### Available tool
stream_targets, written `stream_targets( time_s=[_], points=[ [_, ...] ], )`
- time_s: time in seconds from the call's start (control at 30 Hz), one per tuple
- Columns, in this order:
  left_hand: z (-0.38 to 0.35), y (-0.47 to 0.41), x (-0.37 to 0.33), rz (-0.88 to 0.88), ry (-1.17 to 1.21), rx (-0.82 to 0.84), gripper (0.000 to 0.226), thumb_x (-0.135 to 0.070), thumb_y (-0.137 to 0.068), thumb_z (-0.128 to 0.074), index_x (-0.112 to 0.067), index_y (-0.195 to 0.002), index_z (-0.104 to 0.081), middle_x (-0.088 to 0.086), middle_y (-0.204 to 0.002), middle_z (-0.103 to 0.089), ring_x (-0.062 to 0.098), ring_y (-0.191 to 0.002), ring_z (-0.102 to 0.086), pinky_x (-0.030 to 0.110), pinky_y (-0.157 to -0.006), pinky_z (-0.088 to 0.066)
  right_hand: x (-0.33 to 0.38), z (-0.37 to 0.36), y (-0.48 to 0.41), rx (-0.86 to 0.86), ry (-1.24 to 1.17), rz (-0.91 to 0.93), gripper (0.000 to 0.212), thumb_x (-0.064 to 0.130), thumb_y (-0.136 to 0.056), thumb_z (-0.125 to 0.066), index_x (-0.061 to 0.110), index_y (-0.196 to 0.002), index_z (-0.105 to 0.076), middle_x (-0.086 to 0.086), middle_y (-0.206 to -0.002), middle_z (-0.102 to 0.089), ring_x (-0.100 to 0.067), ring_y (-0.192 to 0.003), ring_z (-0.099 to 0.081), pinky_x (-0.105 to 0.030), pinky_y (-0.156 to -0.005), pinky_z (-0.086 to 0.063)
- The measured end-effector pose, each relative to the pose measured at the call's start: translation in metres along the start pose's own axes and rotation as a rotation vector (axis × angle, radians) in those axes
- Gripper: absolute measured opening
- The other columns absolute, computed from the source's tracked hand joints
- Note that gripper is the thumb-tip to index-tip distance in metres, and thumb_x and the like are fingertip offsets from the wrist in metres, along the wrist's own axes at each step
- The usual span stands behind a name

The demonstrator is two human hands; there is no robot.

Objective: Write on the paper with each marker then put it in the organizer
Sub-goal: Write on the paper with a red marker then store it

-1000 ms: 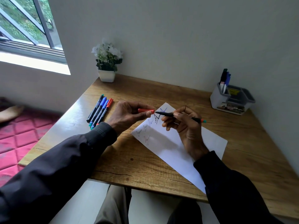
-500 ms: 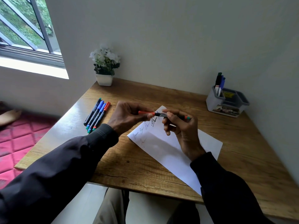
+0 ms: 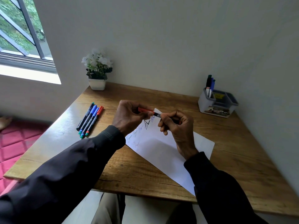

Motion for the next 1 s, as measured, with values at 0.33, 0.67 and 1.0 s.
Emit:
stream_targets(
  time_s=[0.33,0.67,1.0],
  points=[
    [-0.013,-0.021,-0.013,0.06,0.227,-0.051,0.031,-0.005,-0.073,-0.083,0.001,-0.101,-0.071,0.008,-0.085,-0.077,0.017,-0.077,-0.076,0.02,-0.068,-0.059,0.012,0.007,-0.023,0.121,0.502,0.01,0.01,0.024,-0.09,-0.078,0.018,-0.098,-0.081,0.015,-0.086,-0.076,0.008,-0.08,-0.068,-0.006,-0.063,-0.047],
    [-0.025,-0.04,0.007,0.121,0.182,-0.031,0.017,-0.007,-0.078,-0.082,-0.004,-0.094,-0.077,0.003,-0.082,-0.078,0.013,-0.075,-0.076,0.013,-0.065,-0.055,0.016,0.109,-0.076,-0.188,0.422,-0.035,0.012,0.014,-0.091,-0.077,0.023,-0.084,-0.073,0.003,-0.083,-0.076,-0.015,-0.079,-0.074,-0.028,-0.072,-0.061],
    [-0.011,-0.041,0.038,0.195,0.161,-0.072,0.019,-0.01,-0.074,-0.085,-0.009,-0.091,-0.078,0.001,-0.081,-0.079,0.013,-0.076,-0.076,0.016,-0.066,-0.056,0.026,0.207,-0.148,-0.51,0.61,-0.08,0.014,0.014,-0.086,-0.081,0.001,-0.092,-0.078,-0.014,-0.089,-0.078,-0.019,-0.077,-0.073,-0.038,-0.081,-0.064]
  ],
)
Point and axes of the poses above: each hand's wrist, its own y-axis away from the middle knuckle, its own z-axis out of the back of the hand, x = y × z, the point moved 9 cm from there along -y, towards the middle knuckle
